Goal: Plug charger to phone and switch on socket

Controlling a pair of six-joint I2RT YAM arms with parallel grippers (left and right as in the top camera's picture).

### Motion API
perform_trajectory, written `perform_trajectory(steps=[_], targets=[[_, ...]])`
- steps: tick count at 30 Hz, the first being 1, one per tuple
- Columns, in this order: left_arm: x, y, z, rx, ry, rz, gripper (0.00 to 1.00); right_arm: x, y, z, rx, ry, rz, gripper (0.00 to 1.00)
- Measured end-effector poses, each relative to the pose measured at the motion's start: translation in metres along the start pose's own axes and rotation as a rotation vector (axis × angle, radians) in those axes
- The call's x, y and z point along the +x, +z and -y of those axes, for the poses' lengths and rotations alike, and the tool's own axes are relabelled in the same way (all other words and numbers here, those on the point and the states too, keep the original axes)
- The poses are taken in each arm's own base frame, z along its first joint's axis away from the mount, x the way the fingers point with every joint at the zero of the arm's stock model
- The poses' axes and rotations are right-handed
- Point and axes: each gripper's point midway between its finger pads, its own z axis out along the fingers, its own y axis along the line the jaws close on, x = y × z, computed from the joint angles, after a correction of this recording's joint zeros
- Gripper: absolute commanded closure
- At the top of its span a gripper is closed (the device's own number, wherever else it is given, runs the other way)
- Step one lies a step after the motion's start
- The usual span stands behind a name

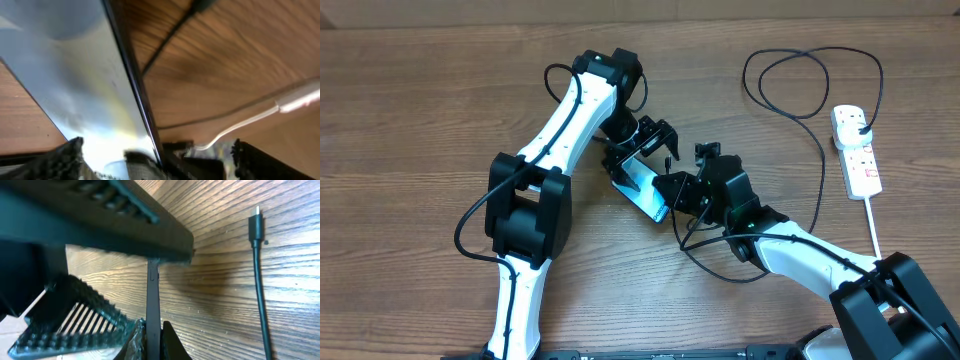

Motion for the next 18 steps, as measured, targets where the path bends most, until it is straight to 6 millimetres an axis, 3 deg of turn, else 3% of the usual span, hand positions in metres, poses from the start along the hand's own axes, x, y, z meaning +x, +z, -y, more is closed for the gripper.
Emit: perform_trajectory(steps=[4,8,13,18], targets=[[0.004,-0.005,0.002,0.046,0.092,-0.050,0.00,-0.006,-0.002,0.003,0.004,0.010,0.014,0.96],[-0.004,-0.019,-0.004,0.084,0.170,-0.059,0.00,-0.020,-0.006,0.013,0.018,0.032,0.045,0.96],[-0.009,-0.055,-0.018,0.101,0.274,0.014,0.00,-0.037,-0.012,0.024,0.032,0.061,0.081,0.96],[0.008,-0.097,-0.020,0.119,0.416,0.197,0.00,-0.050,-0.020,0.018,0.007,0.058,0.122,0.96]])
